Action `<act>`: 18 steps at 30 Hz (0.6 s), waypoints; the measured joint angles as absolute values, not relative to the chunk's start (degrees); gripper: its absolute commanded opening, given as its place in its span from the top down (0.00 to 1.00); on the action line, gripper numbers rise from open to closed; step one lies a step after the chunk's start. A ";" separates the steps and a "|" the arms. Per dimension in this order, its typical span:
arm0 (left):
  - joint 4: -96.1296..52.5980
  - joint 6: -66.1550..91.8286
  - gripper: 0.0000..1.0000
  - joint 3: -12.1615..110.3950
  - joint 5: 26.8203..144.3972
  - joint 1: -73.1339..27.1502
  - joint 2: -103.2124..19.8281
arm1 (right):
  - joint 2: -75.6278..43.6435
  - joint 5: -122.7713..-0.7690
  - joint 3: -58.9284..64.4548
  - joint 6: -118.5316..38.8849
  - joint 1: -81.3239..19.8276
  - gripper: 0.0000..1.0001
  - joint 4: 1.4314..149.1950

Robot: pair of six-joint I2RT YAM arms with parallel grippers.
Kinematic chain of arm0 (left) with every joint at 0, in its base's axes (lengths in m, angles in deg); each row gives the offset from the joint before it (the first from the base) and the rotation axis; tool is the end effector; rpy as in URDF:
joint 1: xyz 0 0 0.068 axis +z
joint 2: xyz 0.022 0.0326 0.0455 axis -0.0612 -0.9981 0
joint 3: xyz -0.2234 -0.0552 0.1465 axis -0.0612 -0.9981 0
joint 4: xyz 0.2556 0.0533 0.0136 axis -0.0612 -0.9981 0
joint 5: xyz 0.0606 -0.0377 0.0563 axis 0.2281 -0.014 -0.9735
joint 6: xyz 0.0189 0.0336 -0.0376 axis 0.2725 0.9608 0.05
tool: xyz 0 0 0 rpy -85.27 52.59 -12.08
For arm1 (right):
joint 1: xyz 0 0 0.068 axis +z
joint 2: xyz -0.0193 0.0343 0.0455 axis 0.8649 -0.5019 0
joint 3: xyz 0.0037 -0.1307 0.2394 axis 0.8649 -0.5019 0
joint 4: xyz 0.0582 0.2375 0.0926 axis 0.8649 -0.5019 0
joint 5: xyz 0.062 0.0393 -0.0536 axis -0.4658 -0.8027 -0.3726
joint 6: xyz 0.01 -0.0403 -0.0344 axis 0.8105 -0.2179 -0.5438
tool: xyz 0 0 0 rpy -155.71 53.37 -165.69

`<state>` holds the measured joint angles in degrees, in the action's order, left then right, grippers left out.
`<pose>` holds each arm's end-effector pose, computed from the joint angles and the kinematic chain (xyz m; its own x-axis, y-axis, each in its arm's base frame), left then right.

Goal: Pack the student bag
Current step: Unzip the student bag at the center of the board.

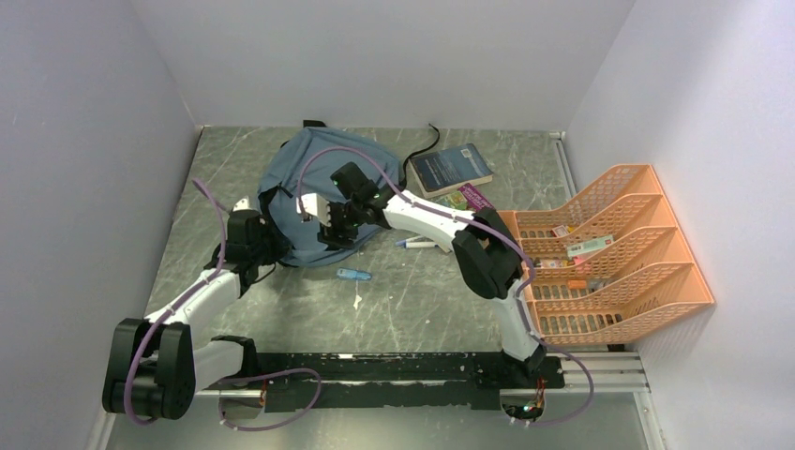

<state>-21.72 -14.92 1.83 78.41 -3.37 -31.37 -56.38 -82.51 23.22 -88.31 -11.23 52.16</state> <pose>0.2192 -0.0270 0.1731 -0.5583 -0.5710 -0.6018 -0.2840 0.8132 -0.5080 0.3003 0.3668 0.2081 0.2026 -0.6552 -0.7277 -0.9790 -0.1176 -0.1666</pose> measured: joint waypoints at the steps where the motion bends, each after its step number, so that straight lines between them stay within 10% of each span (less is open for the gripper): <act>1: -21.74 -14.94 0.95 1.83 78.41 -3.37 -31.37 | -56.77 -82.18 23.59 -88.48 -10.93 0.39 51.96; 5: -21.74 -14.94 0.95 1.83 78.41 -3.37 -31.37 | -58.33 -81.92 24.60 -89.16 -9.66 0.48 51.16; 12: -22.02 -15.07 0.95 1.88 78.32 -3.43 -31.37 | -59.49 -82.40 24.67 -88.94 -8.92 0.93 51.16; 15: -23.16 -15.68 0.83 2.53 77.64 -3.45 -31.37 | -59.57 -81.90 24.67 -88.11 -8.96 1.00 52.10; 18: -24.54 -16.12 0.44 3.54 77.36 -3.45 -31.37 | -59.57 -81.72 24.67 -86.93 -9.18 1.00 53.63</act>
